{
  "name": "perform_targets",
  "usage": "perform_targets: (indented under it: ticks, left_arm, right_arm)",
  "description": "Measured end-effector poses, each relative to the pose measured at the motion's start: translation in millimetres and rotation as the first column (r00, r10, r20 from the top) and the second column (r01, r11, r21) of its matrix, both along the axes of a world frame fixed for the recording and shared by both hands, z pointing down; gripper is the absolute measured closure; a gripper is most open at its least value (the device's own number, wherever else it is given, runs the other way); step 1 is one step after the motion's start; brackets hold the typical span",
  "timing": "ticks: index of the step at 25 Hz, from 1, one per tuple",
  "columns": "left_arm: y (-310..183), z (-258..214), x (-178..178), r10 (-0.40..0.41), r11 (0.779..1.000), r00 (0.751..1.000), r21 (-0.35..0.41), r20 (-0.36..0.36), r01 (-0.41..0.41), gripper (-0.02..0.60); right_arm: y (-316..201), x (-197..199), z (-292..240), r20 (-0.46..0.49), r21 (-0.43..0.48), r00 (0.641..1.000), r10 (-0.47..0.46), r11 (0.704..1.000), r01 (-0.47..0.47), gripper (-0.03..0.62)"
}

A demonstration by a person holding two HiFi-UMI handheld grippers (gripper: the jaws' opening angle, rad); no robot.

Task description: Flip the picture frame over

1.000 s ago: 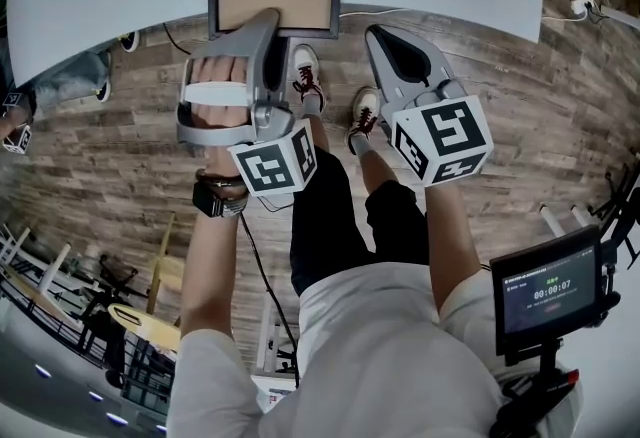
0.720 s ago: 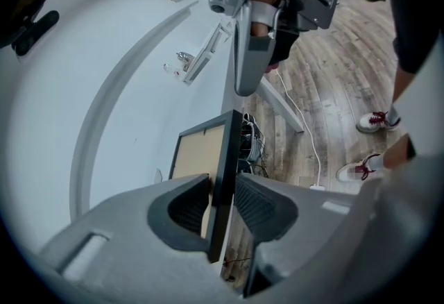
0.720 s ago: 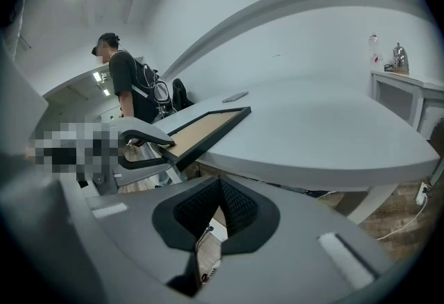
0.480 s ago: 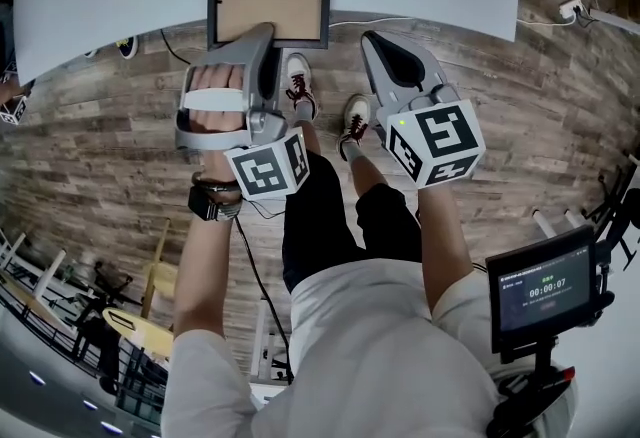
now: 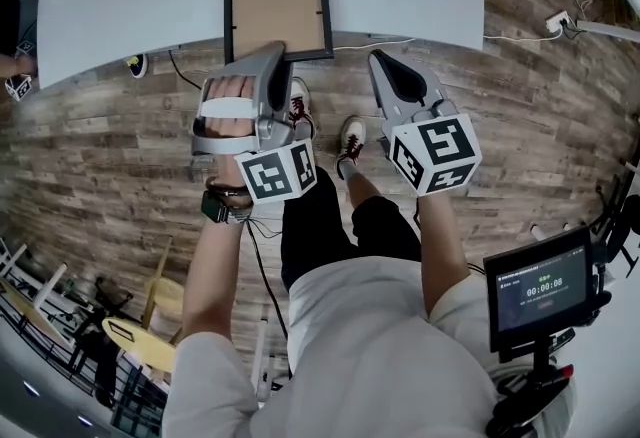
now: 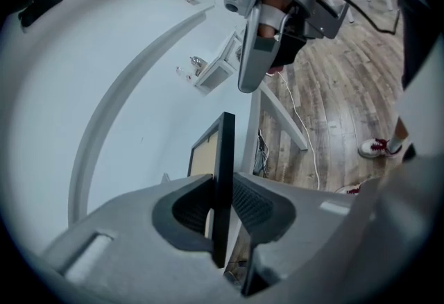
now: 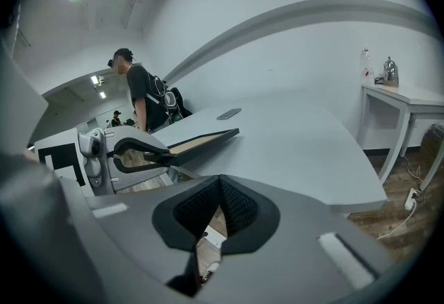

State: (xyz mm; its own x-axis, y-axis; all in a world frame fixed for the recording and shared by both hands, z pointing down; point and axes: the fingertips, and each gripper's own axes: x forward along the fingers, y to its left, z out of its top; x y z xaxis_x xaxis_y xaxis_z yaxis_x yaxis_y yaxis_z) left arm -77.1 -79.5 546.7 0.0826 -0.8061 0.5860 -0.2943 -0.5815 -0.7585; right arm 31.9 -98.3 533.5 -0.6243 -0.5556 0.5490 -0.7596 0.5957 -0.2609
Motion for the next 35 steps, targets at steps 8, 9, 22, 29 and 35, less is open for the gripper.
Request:
perform_targets:
  ticks: [8, 9, 22, 29, 35]
  left_arm:
    - [1, -11, 17, -0.053, 0.998, 0.990, -0.037, -0.134, 0.049, 0.499]
    - [3, -25, 23, -0.060, 0.998, 0.987, -0.036, -0.146, 0.056, 0.500]
    - [-5, -90, 37, -0.173, 0.984, 0.869, -0.055, -0.463, 0.167, 0.500]
    - [-1, -110, 27, -0.259, 0.962, 0.708, -0.107, -0.657, 0.253, 0.499]
    - [-3, -119, 14, -0.326, 0.929, 0.547, -0.155, -0.771, 0.336, 0.497]
  right_arm:
    - [1, 8, -19, -0.011, 0.022, 1.000, -0.011, 1.000, 0.012, 0.592]
    - [3, 14, -35, -0.011, 0.030, 1.000, -0.011, 0.999, 0.011, 0.592]
    - [-11, 22, -115, 0.020, 0.068, 1.000, 0.003, 0.998, -0.004, 0.592]
    - [-10, 12, -132, 0.039, 0.072, 0.999, -0.005, 0.997, 0.002, 0.592]
    - [-12, 5, -135, 0.056, 0.060, 0.998, -0.013, 0.998, 0.010, 0.592]
